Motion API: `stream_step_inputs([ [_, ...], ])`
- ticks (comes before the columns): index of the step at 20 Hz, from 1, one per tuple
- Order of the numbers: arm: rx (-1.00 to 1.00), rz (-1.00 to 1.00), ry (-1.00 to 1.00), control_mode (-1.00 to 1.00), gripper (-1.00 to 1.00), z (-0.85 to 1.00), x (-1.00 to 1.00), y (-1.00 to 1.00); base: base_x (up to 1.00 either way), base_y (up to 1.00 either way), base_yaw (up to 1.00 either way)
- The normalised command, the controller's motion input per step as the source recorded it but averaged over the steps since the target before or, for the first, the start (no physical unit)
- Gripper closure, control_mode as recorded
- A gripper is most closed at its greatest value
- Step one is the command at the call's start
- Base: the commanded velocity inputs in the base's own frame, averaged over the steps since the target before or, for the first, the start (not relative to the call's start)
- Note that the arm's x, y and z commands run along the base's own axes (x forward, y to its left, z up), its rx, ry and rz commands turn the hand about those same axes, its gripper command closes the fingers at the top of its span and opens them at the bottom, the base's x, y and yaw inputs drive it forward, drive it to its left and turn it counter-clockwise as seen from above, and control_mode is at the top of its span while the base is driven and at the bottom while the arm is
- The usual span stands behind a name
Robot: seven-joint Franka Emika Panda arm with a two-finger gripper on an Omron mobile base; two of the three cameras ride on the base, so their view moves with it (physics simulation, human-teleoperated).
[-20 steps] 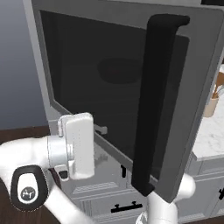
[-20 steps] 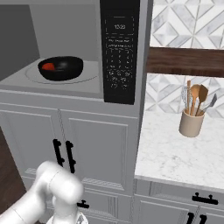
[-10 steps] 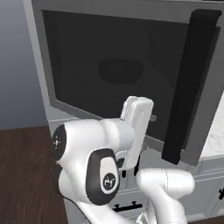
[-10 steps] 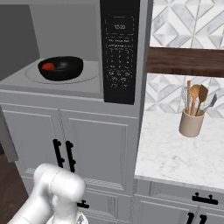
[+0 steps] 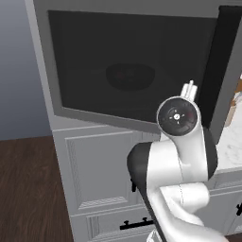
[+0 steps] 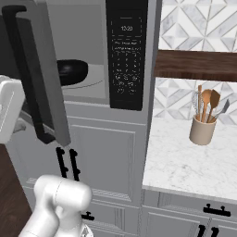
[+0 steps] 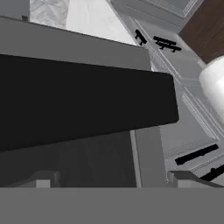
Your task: Pick the bell pepper from the sink and place it in the bowl. Then pick the bowl and place it in the microwave. Then close the microwave door and press the start button.
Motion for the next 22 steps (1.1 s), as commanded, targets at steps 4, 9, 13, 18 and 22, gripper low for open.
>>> stream_step_inputs([
  [4, 0.11, 0.32, 0.00, -1.00, -1.00, 0.00, 1.00, -0.04, 0.00, 0.00, 0.00],
  [9, 0.03, 0.26, 0.04, -1.00, -1.00, 0.00, 1.00, 0.00, 0.00, 0.00, 0.00],
  [13, 0.00, 0.27, 0.06, -1.00, -1.00, 0.00, 1.00, 0.00, 0.00, 0.00, 0.00],
  [18, 0.00, 0.29, 0.10, -1.00, -1.00, 0.00, 0.99, 0.00, 0.00, 0.00, 0.00],
  [22, 0.01, 0.28, 0.08, -1.00, -1.00, -0.03, 0.86, 0.00, 0.00, 0.00, 0.00],
])
